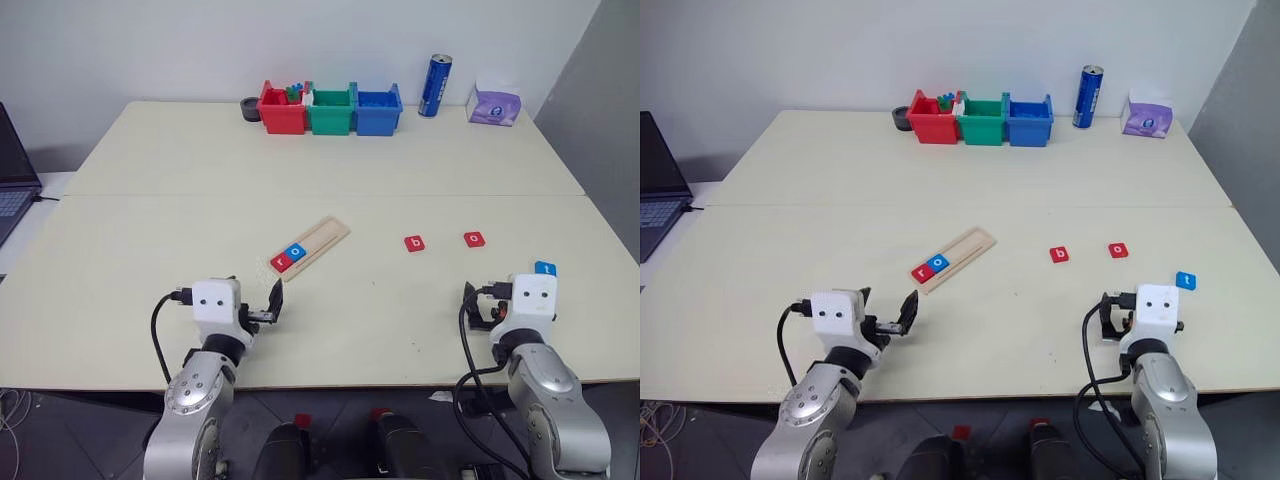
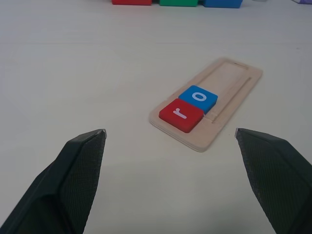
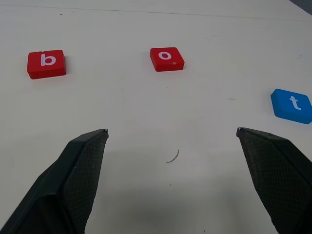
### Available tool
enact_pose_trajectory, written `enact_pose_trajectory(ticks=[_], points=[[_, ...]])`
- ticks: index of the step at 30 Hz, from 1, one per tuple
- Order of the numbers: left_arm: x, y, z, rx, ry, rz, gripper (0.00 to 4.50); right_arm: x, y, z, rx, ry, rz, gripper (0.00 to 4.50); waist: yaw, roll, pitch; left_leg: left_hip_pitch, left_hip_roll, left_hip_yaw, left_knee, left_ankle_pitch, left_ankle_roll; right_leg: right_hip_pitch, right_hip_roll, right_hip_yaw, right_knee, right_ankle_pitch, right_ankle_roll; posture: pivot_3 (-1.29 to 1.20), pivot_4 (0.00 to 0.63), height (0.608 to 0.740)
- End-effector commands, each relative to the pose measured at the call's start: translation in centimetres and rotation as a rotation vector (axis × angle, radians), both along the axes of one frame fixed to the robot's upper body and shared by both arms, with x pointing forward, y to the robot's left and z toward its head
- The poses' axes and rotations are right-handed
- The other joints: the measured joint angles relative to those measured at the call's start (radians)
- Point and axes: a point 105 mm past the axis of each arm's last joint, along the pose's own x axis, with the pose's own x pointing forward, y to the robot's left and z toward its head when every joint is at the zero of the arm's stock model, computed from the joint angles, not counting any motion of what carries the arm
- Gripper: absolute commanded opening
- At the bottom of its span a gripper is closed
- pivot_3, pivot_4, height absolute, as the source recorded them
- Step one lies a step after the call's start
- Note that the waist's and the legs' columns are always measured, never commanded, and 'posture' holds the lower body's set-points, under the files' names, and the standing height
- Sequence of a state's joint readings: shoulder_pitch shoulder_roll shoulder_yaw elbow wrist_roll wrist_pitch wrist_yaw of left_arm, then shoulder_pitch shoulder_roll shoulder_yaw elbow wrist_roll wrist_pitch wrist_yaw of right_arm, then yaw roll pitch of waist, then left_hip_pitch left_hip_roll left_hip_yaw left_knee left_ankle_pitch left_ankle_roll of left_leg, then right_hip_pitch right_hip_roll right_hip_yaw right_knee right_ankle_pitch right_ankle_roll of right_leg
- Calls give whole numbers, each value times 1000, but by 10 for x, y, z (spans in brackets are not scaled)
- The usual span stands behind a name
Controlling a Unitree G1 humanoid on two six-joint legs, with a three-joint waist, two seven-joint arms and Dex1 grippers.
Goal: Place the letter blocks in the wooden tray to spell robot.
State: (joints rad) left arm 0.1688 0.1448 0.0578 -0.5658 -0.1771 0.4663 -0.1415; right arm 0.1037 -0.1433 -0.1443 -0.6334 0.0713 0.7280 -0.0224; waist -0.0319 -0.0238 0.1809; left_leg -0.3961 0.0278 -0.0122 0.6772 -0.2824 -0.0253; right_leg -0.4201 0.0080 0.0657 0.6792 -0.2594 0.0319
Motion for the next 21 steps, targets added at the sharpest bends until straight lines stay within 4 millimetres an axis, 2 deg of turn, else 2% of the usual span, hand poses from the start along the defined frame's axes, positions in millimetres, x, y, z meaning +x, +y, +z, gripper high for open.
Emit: enact_pose_trajectory(ticks=[1,12,21], points=[[0,-1,14,5,-57,-10,4500,-2,-2,17,-5,-67,-12,4489,0,0,0,0,0,0,0,0,0,0,0,0,0,0,0,0,150,740],[6,5,20,9,-82,9,4500,-1,-3,21,-20,-82,-19,4489,0,0,0,0,0,0,0,0,0,0,0,0,0,0,0,0,150,740],[9,0,22,4,-87,-12,4500,-2,-3,24,-21,-90,-28,4489,0,0,0,0,0,0,0,0,0,0,0,0,0,0,0,0,150,740]])
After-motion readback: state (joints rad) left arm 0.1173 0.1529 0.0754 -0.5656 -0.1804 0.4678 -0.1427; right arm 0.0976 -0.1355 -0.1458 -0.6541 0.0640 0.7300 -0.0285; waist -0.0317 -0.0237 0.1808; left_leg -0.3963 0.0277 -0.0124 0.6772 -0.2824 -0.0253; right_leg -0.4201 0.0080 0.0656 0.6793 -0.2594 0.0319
